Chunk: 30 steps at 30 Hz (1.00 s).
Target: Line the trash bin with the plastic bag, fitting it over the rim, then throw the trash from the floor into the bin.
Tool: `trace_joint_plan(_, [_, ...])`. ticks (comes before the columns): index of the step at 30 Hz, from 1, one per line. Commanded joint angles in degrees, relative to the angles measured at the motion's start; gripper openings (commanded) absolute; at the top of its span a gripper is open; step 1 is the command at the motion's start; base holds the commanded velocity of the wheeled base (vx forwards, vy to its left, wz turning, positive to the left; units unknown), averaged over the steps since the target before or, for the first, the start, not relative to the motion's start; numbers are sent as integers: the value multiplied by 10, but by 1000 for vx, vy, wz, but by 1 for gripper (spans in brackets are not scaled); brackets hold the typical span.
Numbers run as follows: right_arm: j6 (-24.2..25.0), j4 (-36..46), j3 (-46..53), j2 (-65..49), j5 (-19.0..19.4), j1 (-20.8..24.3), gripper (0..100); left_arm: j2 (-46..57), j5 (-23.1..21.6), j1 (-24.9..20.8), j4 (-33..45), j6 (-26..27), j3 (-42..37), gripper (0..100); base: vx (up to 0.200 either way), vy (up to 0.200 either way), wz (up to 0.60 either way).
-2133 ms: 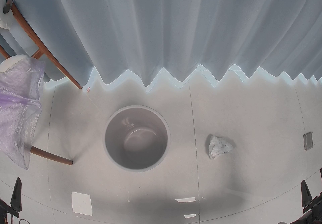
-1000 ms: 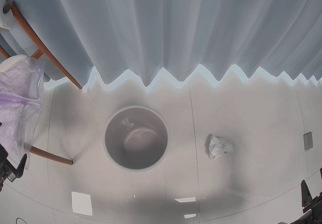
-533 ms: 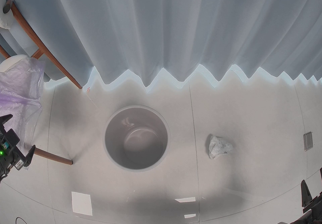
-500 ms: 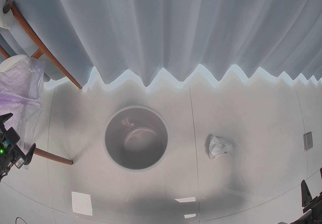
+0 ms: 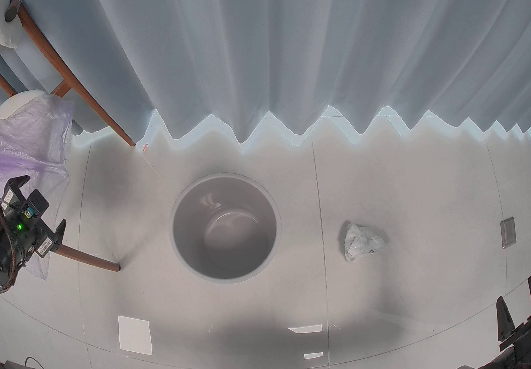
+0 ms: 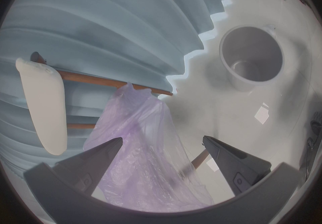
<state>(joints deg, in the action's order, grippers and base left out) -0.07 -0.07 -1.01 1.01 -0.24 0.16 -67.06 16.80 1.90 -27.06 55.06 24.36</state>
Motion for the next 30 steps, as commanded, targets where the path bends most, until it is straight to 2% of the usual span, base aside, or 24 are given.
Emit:
trace_joint_plan(1, [0, 0, 10, -10, 0, 0, 100, -43, 17, -1, -7, 0, 9, 100, 0, 0, 0])
trace_joint_plan(9, [0, 0, 10, -10, 0, 0, 100, -84, 23, 1, -44, 6, 6, 100, 0, 0, 0])
trace_joint_plan(14, [0, 0, 10, -10, 0, 0, 100, -93, 71, 3, -64, 37, -7, 100, 0, 0, 0])
trace_joint_plan(21, [0, 0, 10, -10, 0, 0, 100, -108, 111, 4, -124, 76, -28, 100, 0, 0, 0])
trace_joint_plan(30, [0, 0, 10, -10, 0, 0, 100, -145, 112, 15, -157, 101, -15, 100, 0, 0, 0])
